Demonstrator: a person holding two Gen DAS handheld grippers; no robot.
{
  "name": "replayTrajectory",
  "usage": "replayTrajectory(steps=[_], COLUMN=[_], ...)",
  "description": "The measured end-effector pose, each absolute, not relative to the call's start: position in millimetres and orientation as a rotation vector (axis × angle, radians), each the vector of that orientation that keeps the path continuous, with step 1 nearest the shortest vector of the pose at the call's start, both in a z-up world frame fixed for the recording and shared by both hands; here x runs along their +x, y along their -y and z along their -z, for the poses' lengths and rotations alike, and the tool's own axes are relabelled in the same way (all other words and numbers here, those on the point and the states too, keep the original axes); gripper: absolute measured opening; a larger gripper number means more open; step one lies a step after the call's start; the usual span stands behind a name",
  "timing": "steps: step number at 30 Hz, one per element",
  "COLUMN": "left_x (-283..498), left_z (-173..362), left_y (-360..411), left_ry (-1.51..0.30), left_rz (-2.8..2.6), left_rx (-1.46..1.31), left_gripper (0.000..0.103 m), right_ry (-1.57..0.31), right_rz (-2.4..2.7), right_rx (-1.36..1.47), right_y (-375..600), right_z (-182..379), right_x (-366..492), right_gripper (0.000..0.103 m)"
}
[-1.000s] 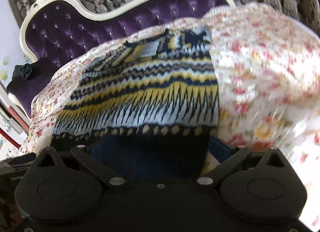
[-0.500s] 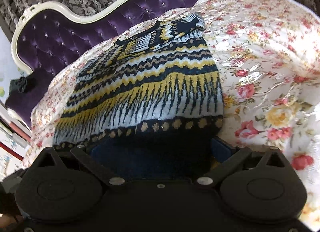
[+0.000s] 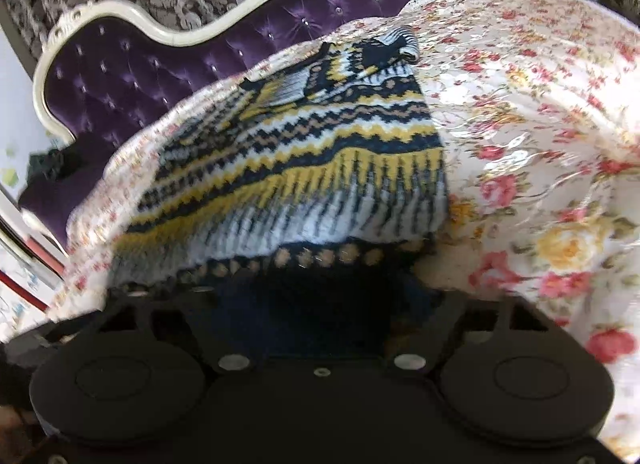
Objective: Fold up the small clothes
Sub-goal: 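Move both grippers to the sweater hem and grasp it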
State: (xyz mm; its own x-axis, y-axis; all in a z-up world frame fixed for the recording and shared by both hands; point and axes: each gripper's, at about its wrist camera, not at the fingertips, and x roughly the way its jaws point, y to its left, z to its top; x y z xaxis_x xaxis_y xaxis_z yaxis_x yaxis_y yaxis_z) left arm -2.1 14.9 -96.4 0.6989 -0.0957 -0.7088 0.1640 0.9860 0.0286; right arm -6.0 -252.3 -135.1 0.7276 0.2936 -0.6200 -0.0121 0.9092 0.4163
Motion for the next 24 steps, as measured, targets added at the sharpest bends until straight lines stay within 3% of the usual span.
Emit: replayTrajectory(steps=[3, 4, 5, 6, 8, 24], left_x=[-7.3, -7.9, -8.7, -8.4, -6.3, -5.6], left_z=[96.8, 96.7, 96.5, 96.1, 96.1, 63.7], left_y=[-12.1, -12.8, -15.7, -19.9, -30.9, -64.0], left_ry=[-0.762, -0.753, -0.74, -0.732, -0.727, -0.617], left_rz=[0.12, 0.122, 0.128, 0.134, 0.119, 0.12], left_rx=[0.108, 0.098, 0.074, 0.046, -0.032, -0.222], left_gripper=[0.076, 0.06, 0.039, 0.031, 0.016, 0.007], right_ry=[-0.766, -0.773, -0.778, -0.779, -0.78, -0.64], right_rz=[-0.148, -0.14, -0.14, -0.142, -0.149, -0.272], right_rx=[0.344, 0.341, 0.346, 0.354, 0.382, 0.456], right_y=[254.3, 256.1, 258.6, 261.7, 266.9, 270.5], right_z=[134.0, 133.5, 133.3, 133.2, 132.3, 95.2], right_x=[-9.4, -10.1, -10.3, -10.2, -10.4, 0.6], right_gripper=[0.045, 0.039, 0.025, 0.016, 0.016, 0.014])
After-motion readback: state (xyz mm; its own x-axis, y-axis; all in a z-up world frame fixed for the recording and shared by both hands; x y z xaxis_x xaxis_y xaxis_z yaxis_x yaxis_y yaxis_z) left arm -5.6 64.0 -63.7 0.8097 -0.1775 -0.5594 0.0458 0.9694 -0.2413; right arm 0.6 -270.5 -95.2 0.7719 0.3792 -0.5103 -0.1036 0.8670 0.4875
